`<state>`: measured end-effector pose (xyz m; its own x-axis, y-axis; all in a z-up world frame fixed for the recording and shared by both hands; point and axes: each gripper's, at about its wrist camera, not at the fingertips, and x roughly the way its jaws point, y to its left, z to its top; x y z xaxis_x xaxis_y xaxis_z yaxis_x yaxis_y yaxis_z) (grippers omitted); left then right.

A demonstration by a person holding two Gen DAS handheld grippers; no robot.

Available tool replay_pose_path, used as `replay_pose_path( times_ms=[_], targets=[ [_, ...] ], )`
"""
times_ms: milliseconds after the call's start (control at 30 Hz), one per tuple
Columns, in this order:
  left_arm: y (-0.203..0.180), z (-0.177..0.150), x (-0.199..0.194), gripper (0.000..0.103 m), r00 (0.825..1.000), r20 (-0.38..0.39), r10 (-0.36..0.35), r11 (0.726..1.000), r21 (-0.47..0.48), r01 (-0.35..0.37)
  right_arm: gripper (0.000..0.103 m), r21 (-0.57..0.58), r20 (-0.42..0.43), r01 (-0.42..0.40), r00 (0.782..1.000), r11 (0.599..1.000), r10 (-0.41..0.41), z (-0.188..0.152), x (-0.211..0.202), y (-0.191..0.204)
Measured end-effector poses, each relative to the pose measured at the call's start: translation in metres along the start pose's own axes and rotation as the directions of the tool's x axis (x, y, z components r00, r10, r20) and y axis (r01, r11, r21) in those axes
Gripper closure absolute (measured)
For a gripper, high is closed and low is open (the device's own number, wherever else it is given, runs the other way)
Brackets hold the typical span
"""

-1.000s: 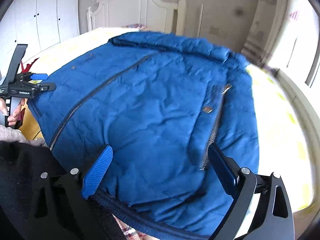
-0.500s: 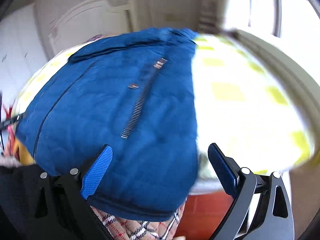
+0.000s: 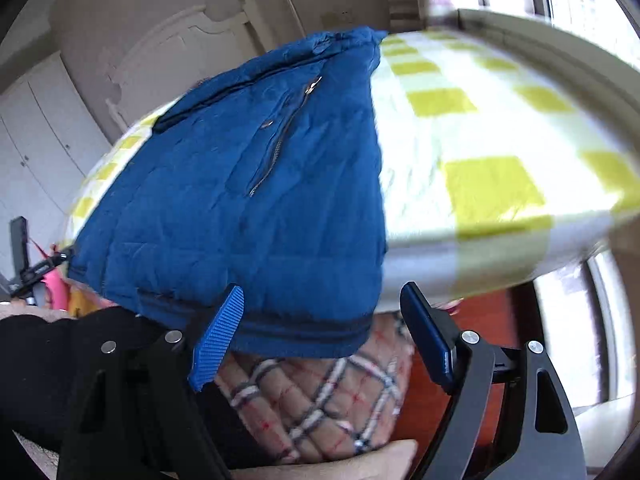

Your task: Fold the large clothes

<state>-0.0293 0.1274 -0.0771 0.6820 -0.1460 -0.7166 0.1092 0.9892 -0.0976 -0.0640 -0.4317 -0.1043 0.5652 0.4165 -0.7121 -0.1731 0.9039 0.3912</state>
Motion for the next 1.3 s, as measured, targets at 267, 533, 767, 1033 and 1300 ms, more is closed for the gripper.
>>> replay_pose_path(
  times_ms=[267, 533, 767, 1033, 1300],
  targets=[
    [0.007, -0.002, -0.013, 0.082, 1.0, 0.018, -0.023, 0.998, -0.049, 0.024, 0.065, -0.183, 0.032, 0.098, 0.995, 0.978, -0.094, 0.0, -0.007, 0.033],
    [-0.008, 0.003, 0.002, 0.032, 0.987, 0.007, 0.163, 0.986, 0.038, -0.163, 0.062, -0.23, 0.048, 0.2, 0.98, 0.952, -0.194, 0.011, -0.003, 0.042],
    [-0.028, 0.007, -0.022, 0.094, 0.989, 0.104, 0.105, 0.984, 0.132, -0.118, 0.086, -0.249, 0.142, 0.192, 0.977, 0.949, -0.161, 0.01, -0.029, 0.055],
    [-0.049, 0.027, -0.176, 0.094, 0.87, 0.49, -0.063, 0.982, 0.186, -0.033, 0.09, -0.322, 0.517, 0.179, 0.856, 0.93, 0.014, 0.028, -0.181, 0.109],
    [0.02, 0.132, -0.181, 0.091, 0.828, 0.531, -0.181, 0.975, -0.014, 0.222, 0.089, -0.379, 0.609, 0.223, 0.791, 0.898, 0.061, 0.152, -0.191, 0.141]
  ],
)
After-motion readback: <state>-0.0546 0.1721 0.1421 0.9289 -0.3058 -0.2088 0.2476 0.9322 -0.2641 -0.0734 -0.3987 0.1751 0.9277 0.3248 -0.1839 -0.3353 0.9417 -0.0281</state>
